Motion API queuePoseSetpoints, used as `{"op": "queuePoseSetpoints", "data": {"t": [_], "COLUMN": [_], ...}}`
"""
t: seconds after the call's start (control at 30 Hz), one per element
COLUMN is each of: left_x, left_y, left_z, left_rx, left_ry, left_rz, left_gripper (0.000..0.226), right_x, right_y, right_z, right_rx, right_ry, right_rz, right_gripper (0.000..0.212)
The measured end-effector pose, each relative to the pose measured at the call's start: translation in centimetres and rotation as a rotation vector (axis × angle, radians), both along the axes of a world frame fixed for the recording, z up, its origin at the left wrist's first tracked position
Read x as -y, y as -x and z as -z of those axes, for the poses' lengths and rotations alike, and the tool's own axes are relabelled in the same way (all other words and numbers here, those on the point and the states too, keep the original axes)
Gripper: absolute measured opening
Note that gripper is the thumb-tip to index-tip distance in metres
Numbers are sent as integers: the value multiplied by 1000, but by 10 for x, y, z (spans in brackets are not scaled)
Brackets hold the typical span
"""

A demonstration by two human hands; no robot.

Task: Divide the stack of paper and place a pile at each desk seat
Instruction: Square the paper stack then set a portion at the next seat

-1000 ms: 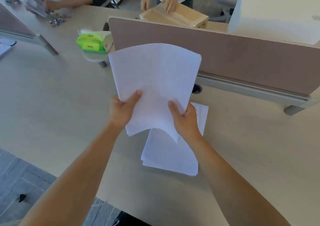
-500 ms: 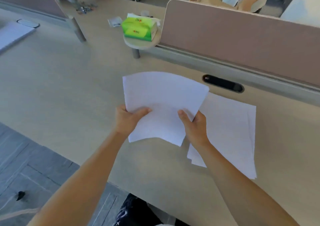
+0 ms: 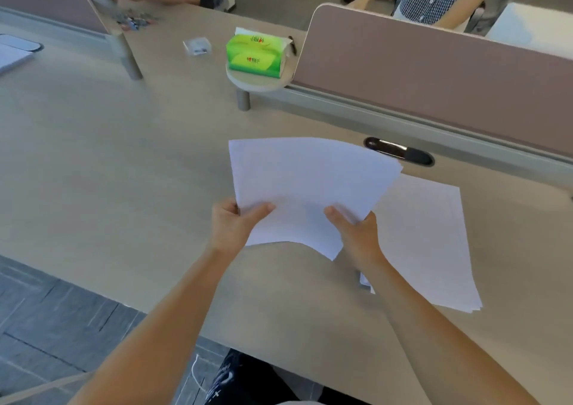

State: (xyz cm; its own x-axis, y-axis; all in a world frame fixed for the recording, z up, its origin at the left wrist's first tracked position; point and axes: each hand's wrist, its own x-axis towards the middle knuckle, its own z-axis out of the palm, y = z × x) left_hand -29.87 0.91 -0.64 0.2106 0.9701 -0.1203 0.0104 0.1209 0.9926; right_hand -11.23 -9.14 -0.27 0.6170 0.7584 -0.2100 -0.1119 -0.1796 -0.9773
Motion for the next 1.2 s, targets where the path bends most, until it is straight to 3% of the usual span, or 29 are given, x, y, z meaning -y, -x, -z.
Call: {"op": "queuePoseSetpoints", "data": {"t": [0.2, 0.3, 0.4, 0.53, 0.63, 0.73, 0.9, 1.0, 1.2], "left_x": [5, -5, -13, -16, -12, -8, -8, -4, -5], "left_y": [-9, 2, 7, 2, 2, 8, 11, 5, -10], "left_z": [-10, -9, 10, 35, 21, -18, -82, -104, -123], "left_rx": [73, 76, -30, -169, -335, -438, -366, -243, -244], "left_ry": [-33, -50, -25, 5, -65, -172, -72, 16, 39], "left_rz": [-35, -7, 103, 130, 75, 47, 24, 65, 39], "left_gripper": [19, 18, 35, 10, 44, 54, 45, 36, 48], "right_x": [-9, -8, -3, -8, -12, -13, -12, -7, -14], "right_y": [6, 3, 3, 7, 11, 13, 7, -6, -38], "right_z": [-9, -17, -3, 13, -2, -37, -104, -127, -141], "right_rx": [-16, -57, -1, 6, 31, 62, 80, 152, 117], "right_ry": [-81, -95, -61, -87, -97, -81, -94, -98, -101], "right_rz": [51, 31, -28, 5, 37, 24, -34, -91, -243], "right_gripper": [27, 11, 20, 16, 7, 7, 5, 20, 20]}}
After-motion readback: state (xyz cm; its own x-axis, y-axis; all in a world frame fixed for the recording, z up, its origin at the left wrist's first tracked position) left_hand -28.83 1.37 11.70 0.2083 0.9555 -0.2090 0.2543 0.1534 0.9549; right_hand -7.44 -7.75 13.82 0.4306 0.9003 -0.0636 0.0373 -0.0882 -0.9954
